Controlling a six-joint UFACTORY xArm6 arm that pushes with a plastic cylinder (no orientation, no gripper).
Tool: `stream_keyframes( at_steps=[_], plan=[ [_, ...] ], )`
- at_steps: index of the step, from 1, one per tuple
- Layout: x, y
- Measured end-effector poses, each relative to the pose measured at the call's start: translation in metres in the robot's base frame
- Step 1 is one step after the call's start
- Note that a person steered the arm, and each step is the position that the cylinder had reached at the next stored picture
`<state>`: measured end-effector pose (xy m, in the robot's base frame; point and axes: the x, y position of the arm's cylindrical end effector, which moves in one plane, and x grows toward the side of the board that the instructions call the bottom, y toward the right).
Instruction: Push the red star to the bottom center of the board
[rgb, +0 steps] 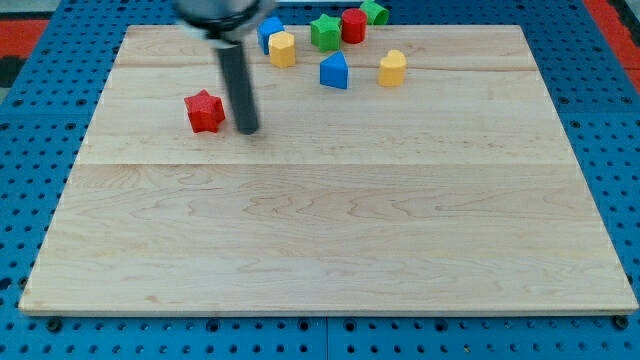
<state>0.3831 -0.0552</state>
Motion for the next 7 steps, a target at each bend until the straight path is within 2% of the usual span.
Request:
stream_keyframes(
  at_steps=[1, 2, 3, 4, 5, 6, 7],
  plan=[
    [-0.035, 0.016],
    [-0.063, -0.066],
    [-0.038, -0.095],
    [0.022, -0.065],
    [0.005, -0.115],
    [0.034, -0.139],
    [0.052, -0.071]
  ],
)
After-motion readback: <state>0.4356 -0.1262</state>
